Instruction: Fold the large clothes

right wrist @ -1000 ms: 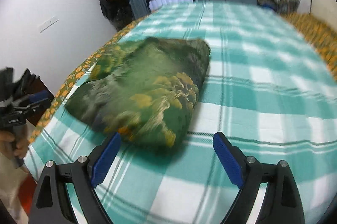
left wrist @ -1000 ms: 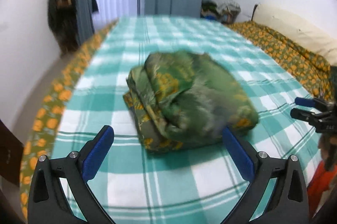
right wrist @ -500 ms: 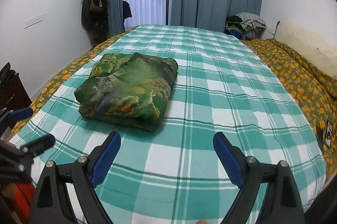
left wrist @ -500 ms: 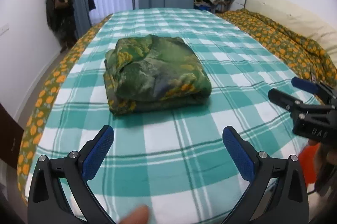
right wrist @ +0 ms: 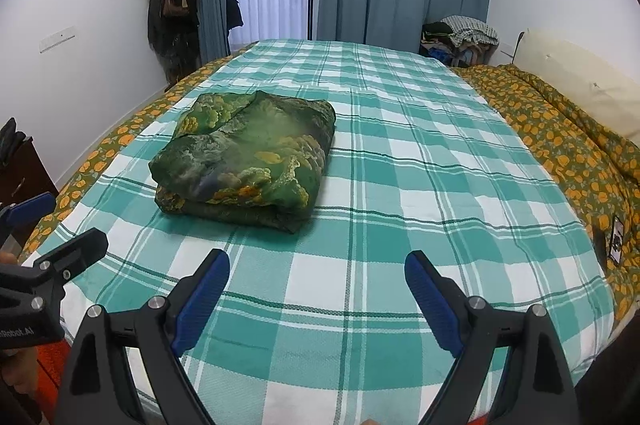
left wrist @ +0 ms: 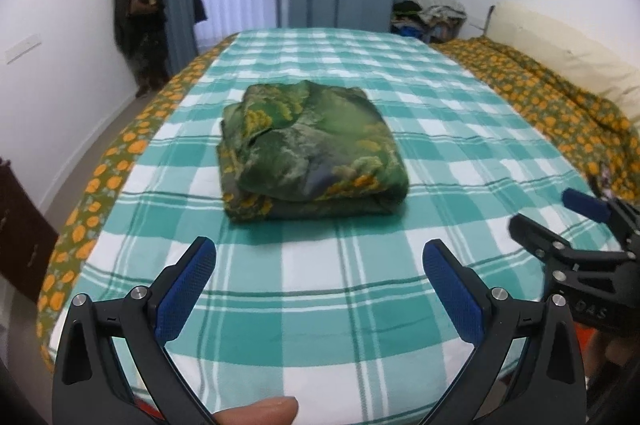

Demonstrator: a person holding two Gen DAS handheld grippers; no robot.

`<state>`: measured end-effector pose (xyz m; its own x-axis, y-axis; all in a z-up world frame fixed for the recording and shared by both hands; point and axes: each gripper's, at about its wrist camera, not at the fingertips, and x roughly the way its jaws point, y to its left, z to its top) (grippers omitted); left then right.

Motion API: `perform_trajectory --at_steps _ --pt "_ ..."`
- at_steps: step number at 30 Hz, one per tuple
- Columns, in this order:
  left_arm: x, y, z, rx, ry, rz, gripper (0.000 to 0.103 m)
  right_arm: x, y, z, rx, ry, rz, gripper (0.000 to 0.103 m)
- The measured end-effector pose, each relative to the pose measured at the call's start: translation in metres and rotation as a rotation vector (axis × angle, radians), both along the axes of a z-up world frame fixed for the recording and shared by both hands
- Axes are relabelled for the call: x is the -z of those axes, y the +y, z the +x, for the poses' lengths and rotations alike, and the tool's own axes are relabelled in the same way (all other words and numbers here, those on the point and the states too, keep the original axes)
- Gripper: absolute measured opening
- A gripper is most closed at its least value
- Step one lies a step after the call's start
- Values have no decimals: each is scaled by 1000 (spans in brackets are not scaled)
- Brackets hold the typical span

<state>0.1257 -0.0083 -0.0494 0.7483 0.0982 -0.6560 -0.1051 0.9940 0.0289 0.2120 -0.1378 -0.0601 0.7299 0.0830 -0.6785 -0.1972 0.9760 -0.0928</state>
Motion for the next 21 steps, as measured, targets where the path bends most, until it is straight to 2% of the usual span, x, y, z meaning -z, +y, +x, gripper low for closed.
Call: perform_trajectory --at_steps 2,5,17,21 --pt "-1 -4 -1 -21 -1 40 103 0 1 -3 -1 5 0 91" --pt "-4 -8 -4 -12 -4 50 103 -1 1 -7 -6 14 4 91" --pt "-1 0 -11 -37 -3 -8 103 -3 5 -18 -18 12 -12 91" --pt "-2 -3 -12 -45 -5 17 103 -2 8 -20 -24 14 -12 91"
